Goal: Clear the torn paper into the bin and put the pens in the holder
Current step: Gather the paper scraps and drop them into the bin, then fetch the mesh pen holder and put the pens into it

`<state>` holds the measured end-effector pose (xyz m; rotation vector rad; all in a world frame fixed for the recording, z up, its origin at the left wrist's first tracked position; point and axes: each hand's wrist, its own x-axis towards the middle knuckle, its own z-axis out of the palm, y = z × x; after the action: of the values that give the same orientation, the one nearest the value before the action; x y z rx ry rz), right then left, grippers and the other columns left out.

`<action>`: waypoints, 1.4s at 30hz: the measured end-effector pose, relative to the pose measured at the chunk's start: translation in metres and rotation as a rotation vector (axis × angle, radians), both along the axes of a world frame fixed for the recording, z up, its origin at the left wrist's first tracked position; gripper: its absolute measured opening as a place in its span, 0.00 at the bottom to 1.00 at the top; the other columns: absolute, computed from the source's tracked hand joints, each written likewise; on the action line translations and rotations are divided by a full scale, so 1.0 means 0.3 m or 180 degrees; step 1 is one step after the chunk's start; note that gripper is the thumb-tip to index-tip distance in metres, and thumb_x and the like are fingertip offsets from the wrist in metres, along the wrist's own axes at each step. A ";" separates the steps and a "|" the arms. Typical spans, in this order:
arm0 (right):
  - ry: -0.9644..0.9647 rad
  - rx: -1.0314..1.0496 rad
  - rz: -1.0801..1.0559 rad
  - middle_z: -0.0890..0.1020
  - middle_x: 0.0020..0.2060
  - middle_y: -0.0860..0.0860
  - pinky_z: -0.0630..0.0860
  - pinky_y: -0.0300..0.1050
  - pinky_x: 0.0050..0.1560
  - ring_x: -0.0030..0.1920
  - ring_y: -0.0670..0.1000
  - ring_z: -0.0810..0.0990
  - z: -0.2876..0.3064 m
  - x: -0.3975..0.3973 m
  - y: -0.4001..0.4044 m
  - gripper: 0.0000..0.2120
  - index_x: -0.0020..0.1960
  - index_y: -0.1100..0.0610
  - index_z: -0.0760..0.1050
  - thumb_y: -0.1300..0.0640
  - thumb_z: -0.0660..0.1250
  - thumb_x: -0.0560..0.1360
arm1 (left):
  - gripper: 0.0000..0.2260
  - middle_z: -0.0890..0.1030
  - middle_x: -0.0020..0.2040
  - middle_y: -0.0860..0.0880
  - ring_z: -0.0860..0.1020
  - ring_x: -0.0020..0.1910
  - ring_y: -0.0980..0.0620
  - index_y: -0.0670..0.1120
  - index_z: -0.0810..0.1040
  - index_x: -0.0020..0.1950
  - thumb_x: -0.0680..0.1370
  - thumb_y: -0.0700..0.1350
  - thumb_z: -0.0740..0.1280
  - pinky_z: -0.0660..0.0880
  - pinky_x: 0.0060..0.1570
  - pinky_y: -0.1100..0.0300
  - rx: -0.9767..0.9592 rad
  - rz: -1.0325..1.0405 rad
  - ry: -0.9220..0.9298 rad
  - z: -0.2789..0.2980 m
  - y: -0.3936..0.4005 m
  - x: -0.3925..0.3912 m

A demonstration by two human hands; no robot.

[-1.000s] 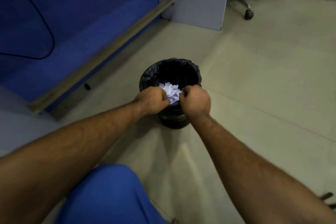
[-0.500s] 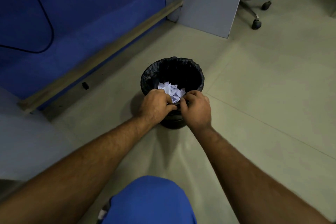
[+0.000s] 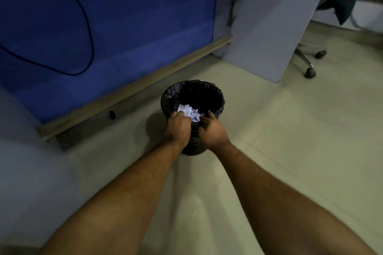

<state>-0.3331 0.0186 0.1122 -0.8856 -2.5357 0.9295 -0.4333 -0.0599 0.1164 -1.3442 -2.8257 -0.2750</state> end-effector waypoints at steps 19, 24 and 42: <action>0.1586 -0.1787 -0.1309 0.84 0.35 0.51 0.82 0.57 0.46 0.37 0.51 0.83 0.681 0.351 -0.084 0.06 0.41 0.47 0.78 0.52 0.68 0.77 | 0.08 0.83 0.41 0.50 0.83 0.46 0.49 0.46 0.83 0.52 0.74 0.43 0.72 0.79 0.50 0.57 0.1233 0.0649 -0.2247 0.694 -0.054 0.374; 0.1828 -0.2103 -0.1496 0.83 0.37 0.52 0.80 0.47 0.39 0.37 0.49 0.81 1.136 0.460 -0.138 0.03 0.51 0.51 0.80 0.57 0.68 0.78 | 0.05 0.80 0.37 0.57 0.80 0.39 0.59 0.48 0.82 0.50 0.75 0.43 0.71 0.76 0.42 0.67 0.1447 0.0580 -0.2324 1.192 -0.108 0.483; 0.0360 -0.1778 -0.0822 0.80 0.41 0.46 0.78 0.45 0.48 0.42 0.48 0.81 1.966 -0.108 -0.092 0.17 0.61 0.52 0.76 0.50 0.72 0.74 | 0.23 0.73 0.69 0.42 0.71 0.68 0.43 0.42 0.70 0.71 0.78 0.50 0.66 0.72 0.65 0.50 0.0753 0.1177 -0.1077 1.815 -0.165 -0.165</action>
<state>-0.3655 -0.0089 0.7021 -1.2319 -2.0227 1.5774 -0.4828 -0.1093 0.6608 -0.7731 -3.0997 -0.8659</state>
